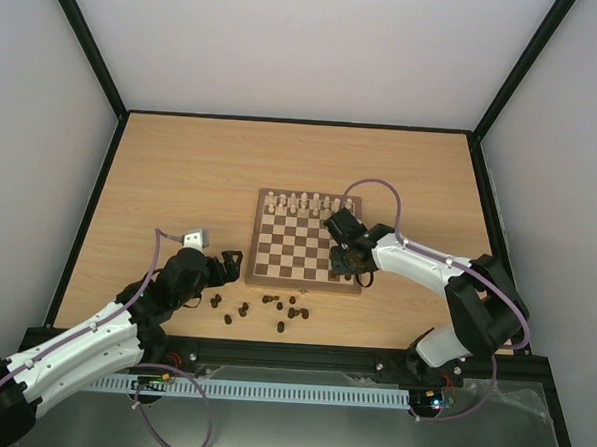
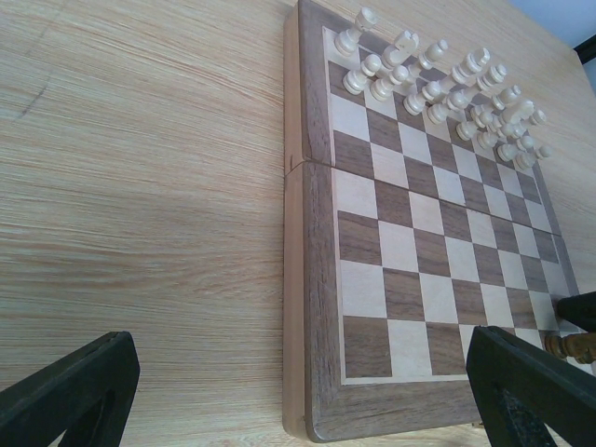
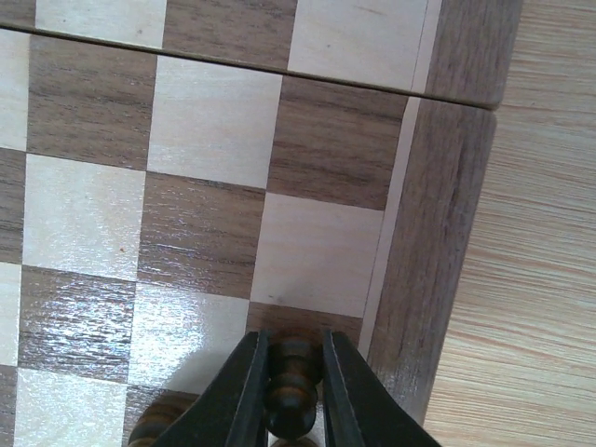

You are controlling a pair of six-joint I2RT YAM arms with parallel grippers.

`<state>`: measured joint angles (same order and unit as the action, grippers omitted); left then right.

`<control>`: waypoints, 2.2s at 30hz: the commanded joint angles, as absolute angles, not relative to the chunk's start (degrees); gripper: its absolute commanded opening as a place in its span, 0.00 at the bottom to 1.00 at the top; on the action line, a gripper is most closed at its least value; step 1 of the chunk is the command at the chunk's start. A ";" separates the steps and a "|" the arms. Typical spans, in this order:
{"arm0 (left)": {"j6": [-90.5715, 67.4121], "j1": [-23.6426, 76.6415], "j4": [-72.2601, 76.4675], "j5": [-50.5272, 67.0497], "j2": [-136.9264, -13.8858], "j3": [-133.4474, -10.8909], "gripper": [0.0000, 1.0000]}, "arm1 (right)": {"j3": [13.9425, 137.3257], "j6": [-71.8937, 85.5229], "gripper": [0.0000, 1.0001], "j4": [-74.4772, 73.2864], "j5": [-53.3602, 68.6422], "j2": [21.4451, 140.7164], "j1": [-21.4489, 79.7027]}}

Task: Set up the chess pieces on the board
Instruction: Place the chess piece on the chessboard, then adjust the chess piece at the center of the board.

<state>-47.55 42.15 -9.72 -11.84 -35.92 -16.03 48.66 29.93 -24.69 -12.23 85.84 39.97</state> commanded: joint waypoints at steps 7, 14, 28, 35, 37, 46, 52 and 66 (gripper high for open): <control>-47.02 42.28 -9.38 -12.39 -35.84 -15.63 0.99 | 48.22 29.51 0.21 -26.77 -12.80 86.09 39.73; -47.11 42.25 -9.67 -12.39 -35.62 -15.71 0.99 | 49.04 29.58 0.28 -28.28 -13.71 84.60 39.70; -47.29 42.25 -10.72 -12.65 -35.16 -16.87 0.99 | 53.70 29.80 0.43 -35.08 -12.91 70.77 40.53; -47.28 42.28 -10.99 -12.92 -35.50 -17.25 0.99 | 51.49 35.17 0.43 -37.07 -10.26 65.65 51.76; -47.37 42.28 -10.99 -13.00 -35.44 -17.31 0.99 | 50.49 37.41 0.43 -36.51 -10.05 66.50 56.07; -47.30 42.28 -11.65 -12.97 -34.85 -17.67 0.99 | 48.51 42.08 0.44 -31.91 -9.14 73.70 65.22; -47.45 42.28 -12.00 -13.18 -34.53 -17.41 0.99 | 48.62 42.31 0.44 -29.15 -8.12 78.97 67.32; -47.55 42.23 -11.69 -13.18 -34.52 -16.67 0.99 | 47.22 44.00 0.40 -26.95 -7.42 83.05 69.37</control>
